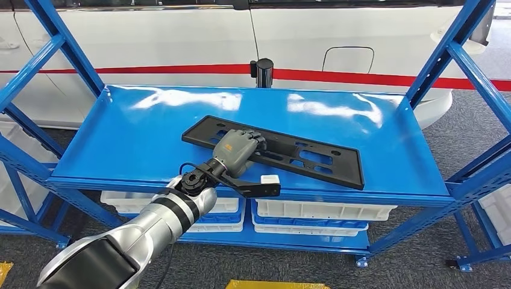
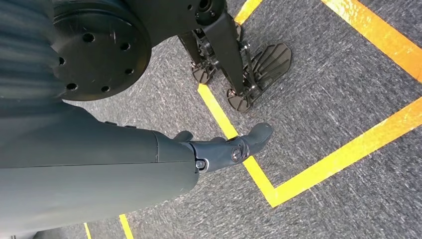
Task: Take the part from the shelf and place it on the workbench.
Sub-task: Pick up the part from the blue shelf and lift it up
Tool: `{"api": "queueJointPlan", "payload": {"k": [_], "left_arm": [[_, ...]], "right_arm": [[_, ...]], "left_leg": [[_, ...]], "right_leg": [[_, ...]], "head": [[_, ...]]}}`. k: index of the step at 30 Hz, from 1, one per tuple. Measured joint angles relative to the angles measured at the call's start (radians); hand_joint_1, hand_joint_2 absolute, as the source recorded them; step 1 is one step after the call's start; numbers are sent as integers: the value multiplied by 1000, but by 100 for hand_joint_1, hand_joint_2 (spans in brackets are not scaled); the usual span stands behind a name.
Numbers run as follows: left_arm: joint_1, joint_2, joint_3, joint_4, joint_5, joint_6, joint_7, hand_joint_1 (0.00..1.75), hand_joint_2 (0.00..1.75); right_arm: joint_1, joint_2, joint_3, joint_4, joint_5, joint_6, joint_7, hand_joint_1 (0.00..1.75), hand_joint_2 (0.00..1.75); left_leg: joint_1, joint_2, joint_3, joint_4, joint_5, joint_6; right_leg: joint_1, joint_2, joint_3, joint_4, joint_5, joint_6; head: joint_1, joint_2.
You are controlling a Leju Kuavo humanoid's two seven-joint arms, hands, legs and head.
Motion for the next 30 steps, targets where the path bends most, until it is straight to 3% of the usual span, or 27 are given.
{"api": "queueJointPlan", "payload": {"k": [15, 24, 30], "left_arm": [[0, 0, -6, 0, 22, 16, 2, 175, 175], [0, 2, -10, -2, 31, 95, 18, 175, 175], [2, 19, 10, -87, 8, 116, 14, 175, 175]], "right_arm": [[-1, 0, 0, 0, -3, 1, 1, 0, 175], [0, 0, 0, 0, -12, 0, 0, 0, 175], [-1, 0, 1, 1, -17, 0, -6, 0, 175]], "left_leg": [[0, 0, 0, 0, 0, 0], [0, 0, 0, 0, 0, 0], [0, 0, -1, 0, 0, 0]], "right_leg": [[0, 0, 0, 0, 0, 0], [0, 0, 0, 0, 0, 0], [0, 0, 0, 0, 0, 0]], "head": [[0, 0], [0, 0], [0, 0]]}}
